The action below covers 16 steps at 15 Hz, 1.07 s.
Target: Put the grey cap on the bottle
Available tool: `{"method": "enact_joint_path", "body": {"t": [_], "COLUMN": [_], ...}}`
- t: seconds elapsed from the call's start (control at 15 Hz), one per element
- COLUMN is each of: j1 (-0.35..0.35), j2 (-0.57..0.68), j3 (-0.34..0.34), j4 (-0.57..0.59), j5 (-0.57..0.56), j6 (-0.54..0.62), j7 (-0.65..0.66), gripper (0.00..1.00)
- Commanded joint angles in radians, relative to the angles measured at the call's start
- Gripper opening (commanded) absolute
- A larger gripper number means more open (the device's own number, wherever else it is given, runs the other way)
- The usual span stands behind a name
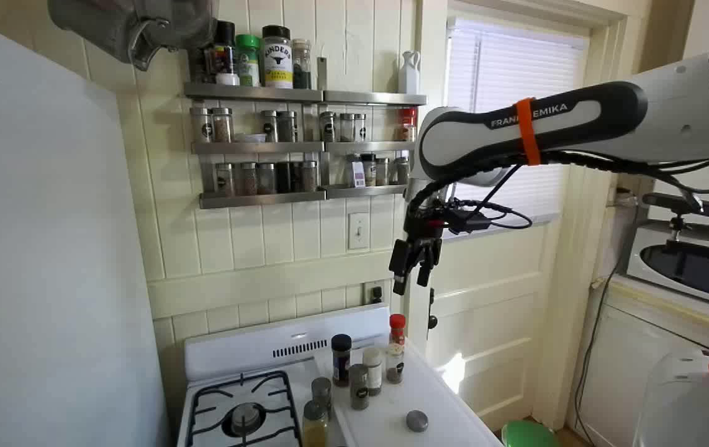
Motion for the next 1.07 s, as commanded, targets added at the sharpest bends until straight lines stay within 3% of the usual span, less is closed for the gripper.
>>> {"method": "enact_joint_path", "body": {"t": [0.0,0.47,0.8,1.0], "j1": [-0.014,-0.009,-0.020,-0.022], "j2": [0.001,0.017,0.103,0.176], "j3": [0.011,0.018,0.106,0.150], "j4": [0.002,-0.005,-0.120,-0.192], "j5": [0.006,0.009,-0.042,-0.067], "j6": [-0.002,-0.005,0.026,0.117], "j7": [-0.005,0.000,0.148,0.225], "gripper": [1.00,1.00,1.00,1.00]}}
